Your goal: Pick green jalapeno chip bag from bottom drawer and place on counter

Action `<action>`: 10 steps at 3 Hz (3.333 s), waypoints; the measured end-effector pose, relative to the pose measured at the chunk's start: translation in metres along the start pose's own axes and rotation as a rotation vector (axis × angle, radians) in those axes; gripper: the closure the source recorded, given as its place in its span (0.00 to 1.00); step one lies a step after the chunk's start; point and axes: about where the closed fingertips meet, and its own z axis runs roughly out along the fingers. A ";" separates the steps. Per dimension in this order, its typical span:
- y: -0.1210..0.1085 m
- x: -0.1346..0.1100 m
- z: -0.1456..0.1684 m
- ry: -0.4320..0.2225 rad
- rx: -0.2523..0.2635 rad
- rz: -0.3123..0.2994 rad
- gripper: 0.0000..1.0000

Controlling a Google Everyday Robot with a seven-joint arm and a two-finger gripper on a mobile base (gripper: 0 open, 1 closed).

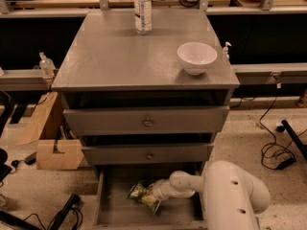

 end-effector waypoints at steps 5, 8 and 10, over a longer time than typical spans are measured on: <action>-0.023 -0.177 -0.179 -0.074 0.406 -0.211 1.00; 0.035 -0.209 -0.140 -0.062 0.206 -0.358 1.00; 0.060 -0.224 -0.141 -0.045 0.167 -0.411 1.00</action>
Offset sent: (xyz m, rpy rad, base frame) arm -0.1619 0.0533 0.3013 -0.1810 -0.4047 0.2126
